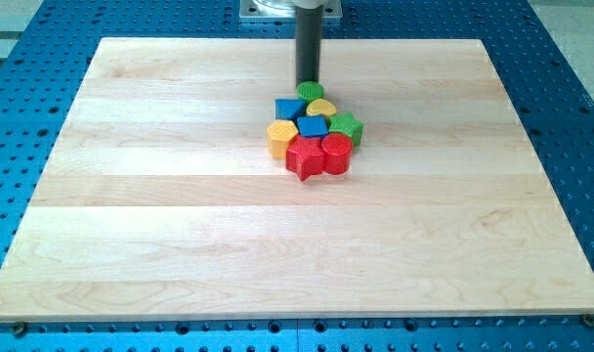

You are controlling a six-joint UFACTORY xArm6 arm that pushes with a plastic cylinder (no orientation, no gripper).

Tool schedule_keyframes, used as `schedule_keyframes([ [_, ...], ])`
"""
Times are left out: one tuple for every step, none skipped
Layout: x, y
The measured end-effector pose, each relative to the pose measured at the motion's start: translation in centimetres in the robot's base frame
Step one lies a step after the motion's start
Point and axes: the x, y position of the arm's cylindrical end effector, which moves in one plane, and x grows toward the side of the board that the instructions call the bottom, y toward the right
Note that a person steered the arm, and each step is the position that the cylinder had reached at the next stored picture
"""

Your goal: Place the heart in between the blue blocks

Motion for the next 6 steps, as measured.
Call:
schedule_keyframes([
  [1.5,0.2],
  [1.7,1.7],
  [2.0,6.8],
  [5.6,5.2],
  [5.6,4.7],
  [5.9,3.4],
])
